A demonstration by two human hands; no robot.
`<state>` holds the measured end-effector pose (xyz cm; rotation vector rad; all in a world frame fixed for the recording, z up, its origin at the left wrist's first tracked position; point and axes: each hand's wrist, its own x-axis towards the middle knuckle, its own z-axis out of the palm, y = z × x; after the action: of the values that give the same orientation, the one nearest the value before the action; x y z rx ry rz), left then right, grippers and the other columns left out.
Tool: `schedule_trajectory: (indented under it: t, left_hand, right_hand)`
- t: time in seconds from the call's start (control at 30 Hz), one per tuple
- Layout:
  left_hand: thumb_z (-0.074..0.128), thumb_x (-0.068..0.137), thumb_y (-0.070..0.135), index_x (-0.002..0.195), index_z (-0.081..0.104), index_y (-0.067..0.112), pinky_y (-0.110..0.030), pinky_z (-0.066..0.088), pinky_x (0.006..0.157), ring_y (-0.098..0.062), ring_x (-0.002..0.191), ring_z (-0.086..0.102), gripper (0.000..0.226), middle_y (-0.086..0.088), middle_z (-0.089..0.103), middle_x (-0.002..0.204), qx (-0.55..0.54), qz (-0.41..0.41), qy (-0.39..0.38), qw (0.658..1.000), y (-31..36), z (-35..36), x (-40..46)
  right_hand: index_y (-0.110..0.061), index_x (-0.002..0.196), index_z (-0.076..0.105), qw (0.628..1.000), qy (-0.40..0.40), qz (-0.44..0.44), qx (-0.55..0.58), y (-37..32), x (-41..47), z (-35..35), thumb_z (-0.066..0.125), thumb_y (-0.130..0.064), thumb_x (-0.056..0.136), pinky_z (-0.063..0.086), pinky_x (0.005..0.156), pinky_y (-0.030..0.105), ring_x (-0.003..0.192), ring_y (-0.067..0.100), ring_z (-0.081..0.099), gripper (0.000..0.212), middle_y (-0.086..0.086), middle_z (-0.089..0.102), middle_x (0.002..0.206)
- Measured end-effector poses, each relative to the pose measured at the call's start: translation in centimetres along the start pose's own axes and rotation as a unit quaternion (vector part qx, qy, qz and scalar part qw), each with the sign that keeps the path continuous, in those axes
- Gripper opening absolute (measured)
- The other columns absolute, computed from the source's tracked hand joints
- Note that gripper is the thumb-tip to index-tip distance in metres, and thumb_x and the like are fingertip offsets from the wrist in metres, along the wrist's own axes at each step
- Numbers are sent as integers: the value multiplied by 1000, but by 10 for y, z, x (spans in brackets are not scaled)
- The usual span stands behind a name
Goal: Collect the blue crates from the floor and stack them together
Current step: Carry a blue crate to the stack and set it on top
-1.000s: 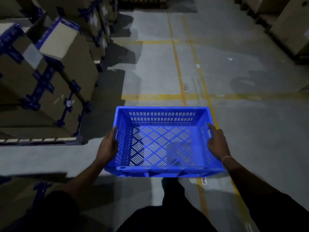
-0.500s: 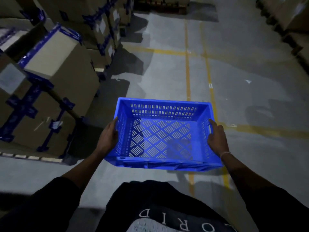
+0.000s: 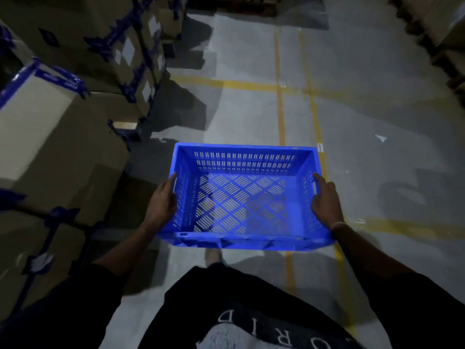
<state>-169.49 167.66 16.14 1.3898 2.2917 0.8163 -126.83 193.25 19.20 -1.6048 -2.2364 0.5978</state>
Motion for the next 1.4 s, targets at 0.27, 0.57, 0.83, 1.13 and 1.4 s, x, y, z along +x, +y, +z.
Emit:
schedule_trajectory:
  t: [0.27, 0.57, 0.83, 1.13, 1.4]
  left_hand:
    - [47, 87, 18, 156, 36, 12, -50, 52, 93, -45, 115, 61, 70, -24, 51, 142, 27, 29, -31, 999, -1, -24, 212]
    - [53, 84, 11, 158, 30, 9, -49, 50, 95, -45, 120, 59, 78, -26, 51, 144, 21, 14, -39, 999, 16, 13, 460]
    - [52, 89, 12, 159, 29, 8, -53, 54, 80, -46, 107, 63, 74, -29, 56, 135, 22, 8, -12, 1000, 74, 33, 658]
    - [59, 92, -1, 159, 29, 9, -52, 54, 94, -41, 121, 60, 75, -24, 52, 144, 2, -14, -17, 1000, 84, 52, 847]
    - [59, 93, 2, 162, 8, 14, -51, 42, 107, -41, 136, 47, 87, -26, 36, 156, -49, -62, -92, 993, 42, 90, 1037]
  right_hand:
    - [-8, 151, 44, 1000, 5, 4, 28, -39, 176, 25, 44, -5, 82, 43, 73, 42, 86, 45, 55, 69, 24, 49, 107]
    - [-6, 149, 46, 998, 18, -23, 50, -25, 424, 60, 44, -6, 79, 49, 81, 45, 92, 47, 59, 70, 25, 53, 114]
    - [-10, 150, 46, 999, 8, 11, 31, -19, 642, 39, 50, 13, 81, 50, 76, 45, 87, 47, 58, 72, 26, 49, 116]
    - [-19, 151, 42, 998, -25, 60, 11, -40, 845, 51, 47, 5, 88, 49, 82, 45, 100, 46, 57, 67, 23, 45, 126]
    - [-14, 153, 38, 995, -46, 74, -37, -41, 1019, 138, 49, 7, 87, 51, 70, 46, 79, 49, 56, 70, 25, 45, 120]
